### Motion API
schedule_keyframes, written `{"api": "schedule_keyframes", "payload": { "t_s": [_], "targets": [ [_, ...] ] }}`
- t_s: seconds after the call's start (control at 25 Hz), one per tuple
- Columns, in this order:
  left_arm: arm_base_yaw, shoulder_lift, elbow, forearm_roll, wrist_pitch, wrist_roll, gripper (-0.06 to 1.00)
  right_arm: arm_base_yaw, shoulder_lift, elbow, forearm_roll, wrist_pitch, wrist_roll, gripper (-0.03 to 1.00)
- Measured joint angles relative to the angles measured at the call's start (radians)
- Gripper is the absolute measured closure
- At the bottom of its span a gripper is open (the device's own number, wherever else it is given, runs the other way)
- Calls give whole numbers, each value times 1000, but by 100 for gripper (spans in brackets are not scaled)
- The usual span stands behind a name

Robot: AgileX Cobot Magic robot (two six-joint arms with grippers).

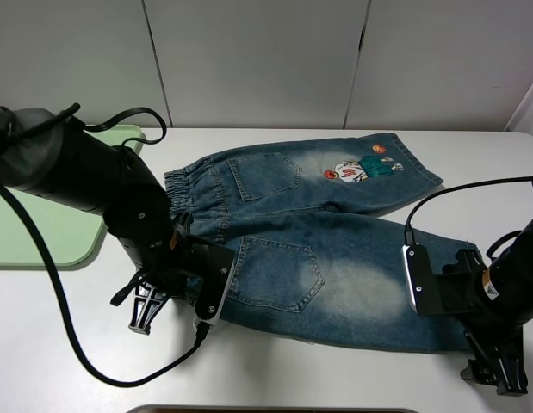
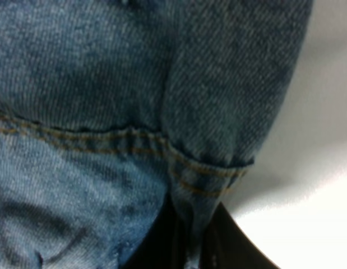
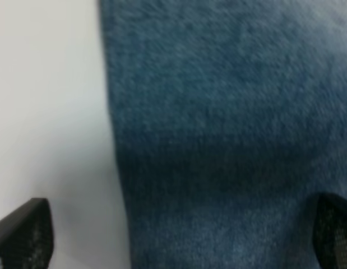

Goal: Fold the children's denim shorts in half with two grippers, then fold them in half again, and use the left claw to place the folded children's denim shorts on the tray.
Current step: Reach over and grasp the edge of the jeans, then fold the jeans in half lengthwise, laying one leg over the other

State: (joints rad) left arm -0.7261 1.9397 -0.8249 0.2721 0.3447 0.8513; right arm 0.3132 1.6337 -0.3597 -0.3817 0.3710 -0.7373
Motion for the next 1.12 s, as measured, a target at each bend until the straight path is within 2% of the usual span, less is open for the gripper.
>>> {"api": "schedule_keyframes", "payload": {
  "t_s": [0.16,0.4,0.48,0.84,0.88,1.12],
  "targets": [
    [0,0,0,2,0,0,92,-7,0,-1,-9,-5,0,27],
    [0,0,0,2,0,0,92,-7,2,-1,-33,-22,-3,51],
    [0,0,0,2,0,0,92,-7,8,-1,-41,-26,-3,55],
    [0,2,0,5,-3,0,92,-7,28,-7,-41,-11,-3,60],
    [0,2,0,5,-3,0,92,-7,30,-7,-39,-9,-3,63],
    [0,2,0,5,-3,0,92,-7,31,-7,-40,-8,-3,93]
  ]
}}
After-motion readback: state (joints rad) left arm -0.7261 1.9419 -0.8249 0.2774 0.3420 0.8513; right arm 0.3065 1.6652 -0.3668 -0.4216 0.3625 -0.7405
